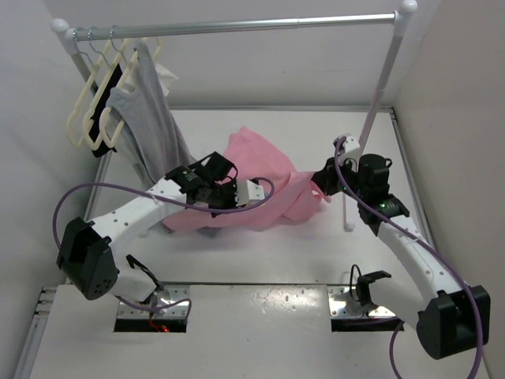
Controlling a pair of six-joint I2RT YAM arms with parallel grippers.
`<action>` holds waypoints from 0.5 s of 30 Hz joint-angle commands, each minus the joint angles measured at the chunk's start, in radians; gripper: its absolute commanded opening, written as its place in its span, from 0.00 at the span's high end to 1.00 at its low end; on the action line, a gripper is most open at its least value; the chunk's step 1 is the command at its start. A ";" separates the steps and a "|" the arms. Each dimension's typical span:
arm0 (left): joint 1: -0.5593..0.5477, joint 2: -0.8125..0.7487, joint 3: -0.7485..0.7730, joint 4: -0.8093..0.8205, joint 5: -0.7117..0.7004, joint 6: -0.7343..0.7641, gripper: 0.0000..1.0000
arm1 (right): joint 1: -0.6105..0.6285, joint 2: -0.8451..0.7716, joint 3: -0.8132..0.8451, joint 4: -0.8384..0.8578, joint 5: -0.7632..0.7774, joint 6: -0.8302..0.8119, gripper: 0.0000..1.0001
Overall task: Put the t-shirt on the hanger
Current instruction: Place tshirt on hanger
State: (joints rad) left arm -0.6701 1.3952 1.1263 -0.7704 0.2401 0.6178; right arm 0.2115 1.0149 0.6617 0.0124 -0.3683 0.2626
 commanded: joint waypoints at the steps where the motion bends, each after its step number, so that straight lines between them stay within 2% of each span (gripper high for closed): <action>1: 0.000 -0.013 0.026 0.023 -0.024 0.005 1.00 | -0.006 0.000 0.042 -0.063 -0.024 -0.103 1.00; 5: 0.000 0.005 0.119 0.033 0.031 -0.024 1.00 | -0.006 0.014 0.018 -0.109 -0.034 -0.129 1.00; 7: 0.000 0.005 0.144 0.023 0.076 -0.033 1.00 | -0.006 0.014 -0.002 -0.109 -0.034 -0.138 0.52; 8: 0.000 0.005 0.165 0.011 0.093 -0.033 1.00 | -0.006 0.005 -0.002 -0.118 -0.020 -0.125 0.35; 9: 0.000 0.014 0.165 0.011 0.111 -0.033 1.00 | -0.006 0.005 0.028 -0.138 -0.006 -0.111 0.25; 10: 0.000 0.014 0.179 -0.006 0.151 -0.033 1.00 | -0.006 0.005 0.047 -0.149 0.003 -0.111 0.11; 12: 0.000 0.024 0.190 -0.024 0.191 -0.033 1.00 | -0.006 -0.018 0.110 -0.158 0.017 -0.111 0.01; 15: 0.000 0.024 0.190 -0.038 0.223 -0.009 1.00 | 0.005 -0.027 0.203 -0.193 0.028 -0.144 0.01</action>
State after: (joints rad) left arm -0.6689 1.4193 1.2835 -0.7879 0.3702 0.5976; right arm 0.2119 1.0275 0.7395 -0.1978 -0.3527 0.1524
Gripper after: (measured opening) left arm 0.219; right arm 0.985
